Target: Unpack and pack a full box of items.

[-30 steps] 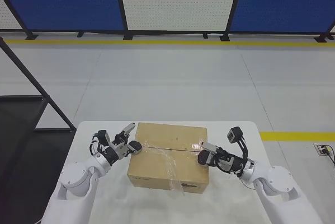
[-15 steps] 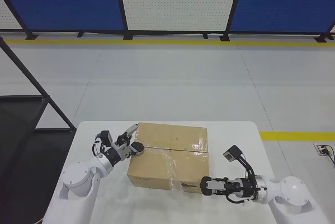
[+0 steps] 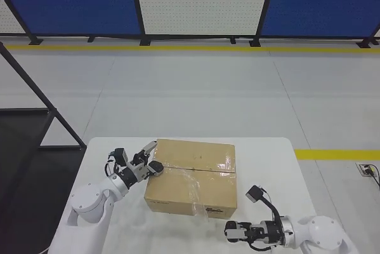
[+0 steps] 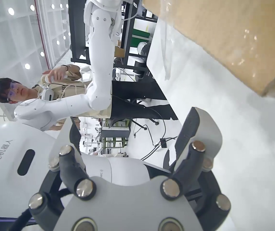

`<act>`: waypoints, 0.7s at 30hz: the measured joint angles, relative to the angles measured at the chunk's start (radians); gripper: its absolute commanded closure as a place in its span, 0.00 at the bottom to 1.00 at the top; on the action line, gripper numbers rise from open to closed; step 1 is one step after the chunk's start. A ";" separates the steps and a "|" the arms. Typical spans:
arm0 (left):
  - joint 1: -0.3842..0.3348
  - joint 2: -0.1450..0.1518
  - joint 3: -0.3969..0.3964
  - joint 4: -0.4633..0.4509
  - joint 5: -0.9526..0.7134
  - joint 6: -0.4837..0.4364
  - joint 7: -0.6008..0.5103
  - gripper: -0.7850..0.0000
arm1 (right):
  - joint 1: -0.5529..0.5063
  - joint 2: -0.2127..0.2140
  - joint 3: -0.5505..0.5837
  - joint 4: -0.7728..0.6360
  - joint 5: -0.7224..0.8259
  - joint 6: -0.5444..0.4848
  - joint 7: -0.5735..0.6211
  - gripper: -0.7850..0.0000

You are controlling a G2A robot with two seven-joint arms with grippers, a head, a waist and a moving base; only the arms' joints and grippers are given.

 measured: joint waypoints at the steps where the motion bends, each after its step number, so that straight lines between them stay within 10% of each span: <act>1: 0.000 0.000 0.000 0.000 0.000 0.000 0.000 0.00 | -0.006 0.000 -0.006 -0.003 -0.005 -0.003 -0.010 0.00; 21: 0.000 0.000 0.000 0.000 0.000 0.000 0.000 0.00 | 0.031 -0.039 -0.205 0.081 -0.061 -0.141 -0.299 0.00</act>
